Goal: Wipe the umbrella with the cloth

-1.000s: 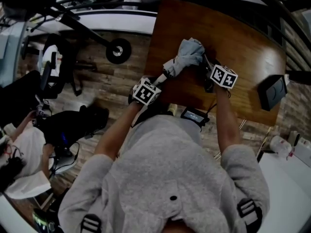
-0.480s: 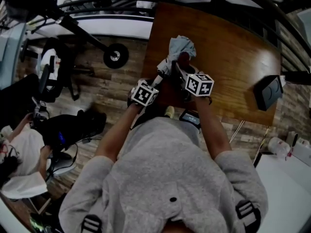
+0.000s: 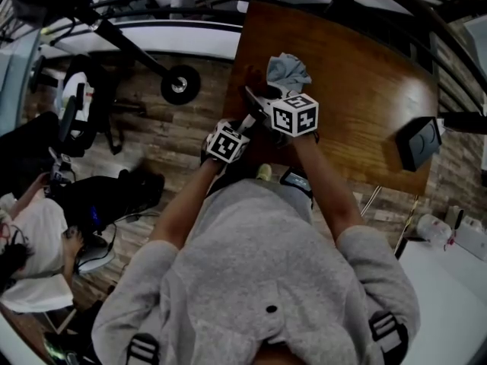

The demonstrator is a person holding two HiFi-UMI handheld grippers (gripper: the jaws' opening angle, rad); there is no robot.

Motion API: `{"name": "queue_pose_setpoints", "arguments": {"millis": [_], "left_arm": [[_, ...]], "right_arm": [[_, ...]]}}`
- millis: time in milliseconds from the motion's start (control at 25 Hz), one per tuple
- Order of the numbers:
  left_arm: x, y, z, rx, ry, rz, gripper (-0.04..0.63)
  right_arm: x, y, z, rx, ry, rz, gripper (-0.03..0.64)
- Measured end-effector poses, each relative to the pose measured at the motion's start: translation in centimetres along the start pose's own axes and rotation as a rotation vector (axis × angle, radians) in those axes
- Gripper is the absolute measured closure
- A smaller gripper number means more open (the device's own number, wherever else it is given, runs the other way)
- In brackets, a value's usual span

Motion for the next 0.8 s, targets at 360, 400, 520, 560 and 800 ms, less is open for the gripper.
{"name": "queue_pose_setpoints", "arguments": {"millis": [360, 400, 520, 560, 800], "left_arm": [[0.6, -0.1, -0.1, 0.006, -0.047, 0.006, 0.440], [0.6, -0.1, -0.2, 0.003, -0.041, 0.008, 0.440], [0.2, 0.3, -0.9, -0.004, -0.025, 0.012, 0.440], [0.1, 0.3, -1.0, -0.001, -0.030, 0.009, 0.440], [1.0, 1.0, -0.5, 0.009, -0.031, -0.001, 0.440]], "right_arm": [[-4.7, 0.9, 9.2, 0.376, -0.345, -0.175, 0.509], [-5.5, 0.6, 10.4, 0.399, -0.359, -0.168, 0.509], [-7.7, -0.4, 14.9, 0.528, -0.407, -0.171, 0.509], [-8.3, -0.8, 16.0, 0.570, -0.419, -0.185, 0.509], [-4.8, -3.3, 18.2, 0.603, -0.402, -0.299, 0.509]]}}
Point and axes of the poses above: the fingertips, and each gripper's own axes: y forward along the fingers, z to its right, x out of its underside, the point moved 7 cm from there along -y, backward along the fingers, and after that the axes turned 11 degrees about z, right-handed, at the moved point
